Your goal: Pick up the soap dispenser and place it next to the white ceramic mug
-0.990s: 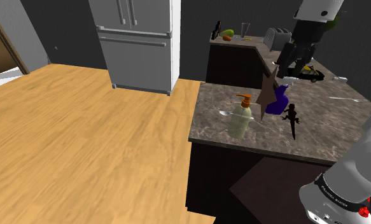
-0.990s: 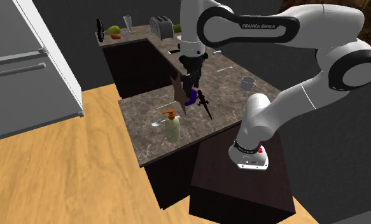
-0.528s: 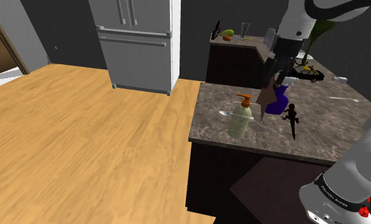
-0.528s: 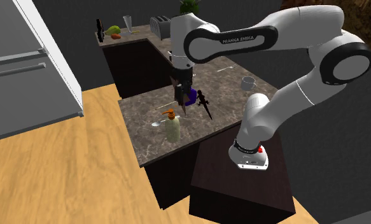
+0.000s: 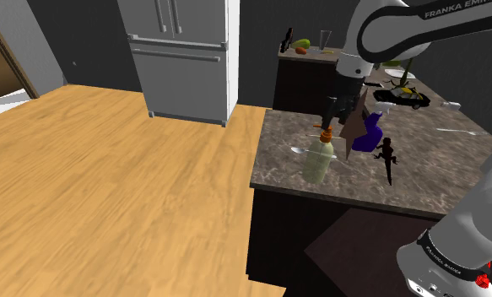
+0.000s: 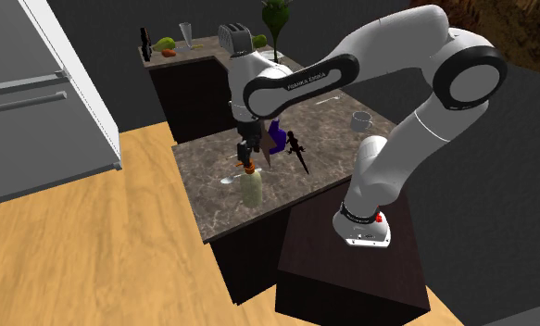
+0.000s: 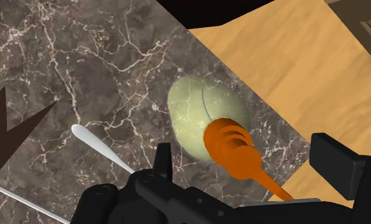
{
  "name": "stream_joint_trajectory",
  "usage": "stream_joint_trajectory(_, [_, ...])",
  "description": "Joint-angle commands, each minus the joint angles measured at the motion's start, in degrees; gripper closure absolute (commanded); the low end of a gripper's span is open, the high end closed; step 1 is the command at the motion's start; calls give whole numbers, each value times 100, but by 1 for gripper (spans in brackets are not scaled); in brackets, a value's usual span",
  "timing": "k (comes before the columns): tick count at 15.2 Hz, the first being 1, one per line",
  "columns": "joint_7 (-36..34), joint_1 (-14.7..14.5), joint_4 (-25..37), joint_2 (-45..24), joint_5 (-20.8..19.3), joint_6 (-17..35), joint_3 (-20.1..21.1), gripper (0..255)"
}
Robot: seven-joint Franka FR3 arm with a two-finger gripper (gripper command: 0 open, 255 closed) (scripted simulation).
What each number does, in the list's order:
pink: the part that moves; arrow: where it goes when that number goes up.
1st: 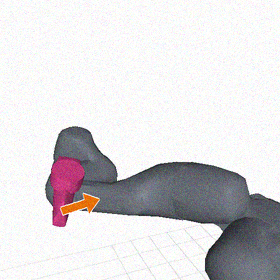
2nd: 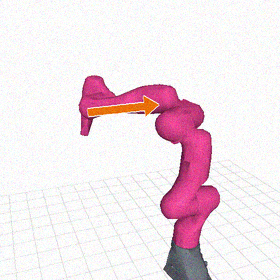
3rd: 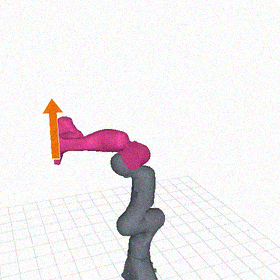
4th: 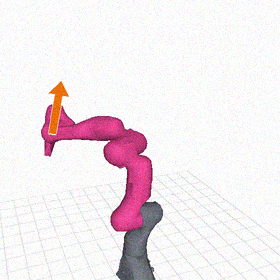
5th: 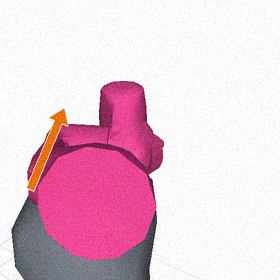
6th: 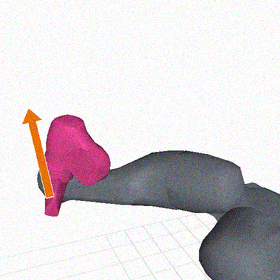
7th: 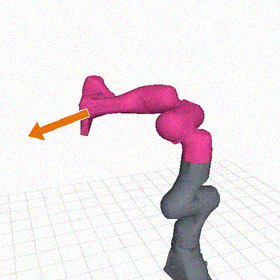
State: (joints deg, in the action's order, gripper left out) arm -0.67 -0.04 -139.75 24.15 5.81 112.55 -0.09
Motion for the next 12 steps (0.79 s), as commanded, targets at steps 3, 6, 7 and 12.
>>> stream_joint_trajectory(3, [22,-18,-219,-142,22,370,20,0])
stream_joint_trajectory(6, [32,-34,-419,-242,47,671,36,0])
stream_joint_trajectory(7, [32,-34,-420,-241,47,670,36,0])
stream_joint_trajectory(12, [32,-34,-419,-242,47,671,36,0])
